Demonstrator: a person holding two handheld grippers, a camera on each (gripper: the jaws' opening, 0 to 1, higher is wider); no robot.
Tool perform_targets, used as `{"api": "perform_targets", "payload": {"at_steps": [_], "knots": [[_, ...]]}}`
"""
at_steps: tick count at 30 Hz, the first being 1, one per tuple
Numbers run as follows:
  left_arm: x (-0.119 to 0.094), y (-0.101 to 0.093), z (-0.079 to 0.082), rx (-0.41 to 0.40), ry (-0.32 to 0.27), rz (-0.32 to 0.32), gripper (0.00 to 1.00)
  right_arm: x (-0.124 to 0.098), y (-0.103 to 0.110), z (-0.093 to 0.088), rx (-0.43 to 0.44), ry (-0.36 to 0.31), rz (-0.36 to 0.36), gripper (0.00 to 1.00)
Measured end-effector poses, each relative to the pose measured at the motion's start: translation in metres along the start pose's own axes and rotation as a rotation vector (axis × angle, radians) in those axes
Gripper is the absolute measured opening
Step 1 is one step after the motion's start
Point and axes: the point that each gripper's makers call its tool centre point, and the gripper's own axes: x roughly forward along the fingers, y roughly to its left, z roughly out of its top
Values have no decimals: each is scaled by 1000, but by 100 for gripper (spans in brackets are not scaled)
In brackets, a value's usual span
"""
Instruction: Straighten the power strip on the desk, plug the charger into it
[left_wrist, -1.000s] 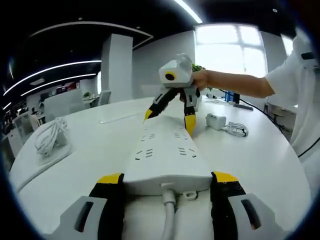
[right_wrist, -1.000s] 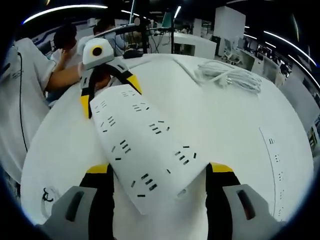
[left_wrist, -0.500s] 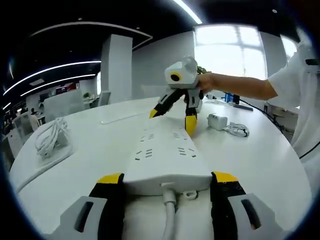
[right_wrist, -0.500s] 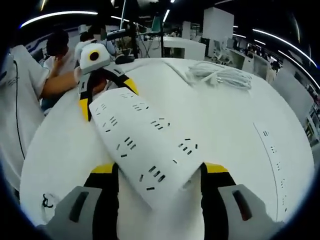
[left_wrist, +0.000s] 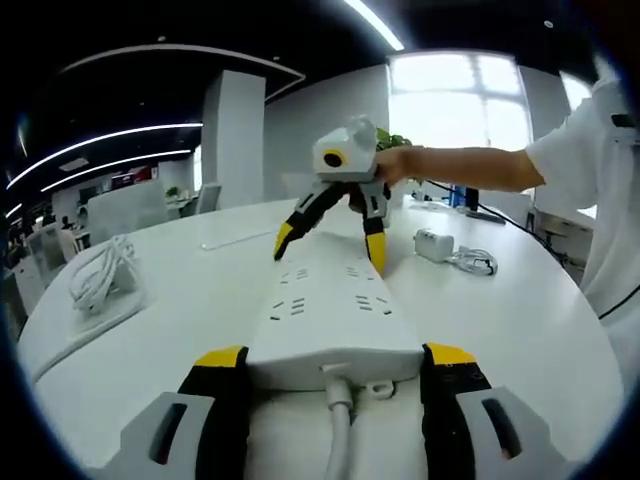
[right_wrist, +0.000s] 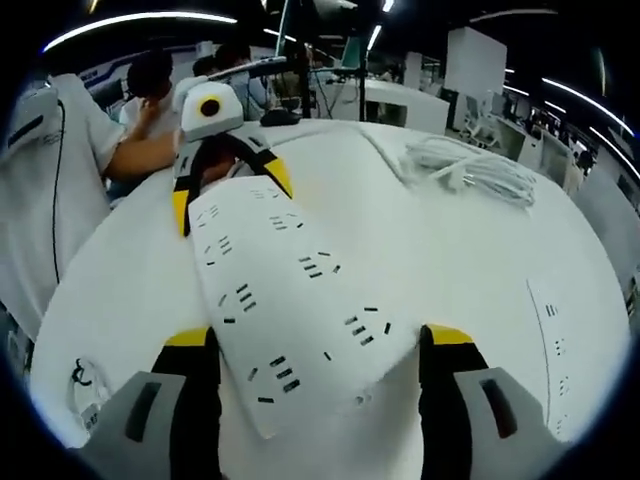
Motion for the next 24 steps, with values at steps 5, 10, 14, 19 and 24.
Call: {"api": "perform_targets", "payload": {"at_steps": [5, 10, 14, 19, 24], "knots": [[0, -1, 0, 1, 0, -2, 70, -6, -9, -2, 18, -19, -16, 79], [0, -1, 0, 9, 16, -13, 70, -7, -9, -2, 36, -20, -36, 79], [0, -2, 0, 17, 19, -33, 70, -8, -5, -4, 48, -16, -54, 78], [-2, -2, -1, 30, 22, -66, 70, -8, 3, -6, 74, -23, -87, 78], [-3, -3, -2, 43, 25, -100, 70, -6, 13, -10, 110, -14, -122, 78]]}}
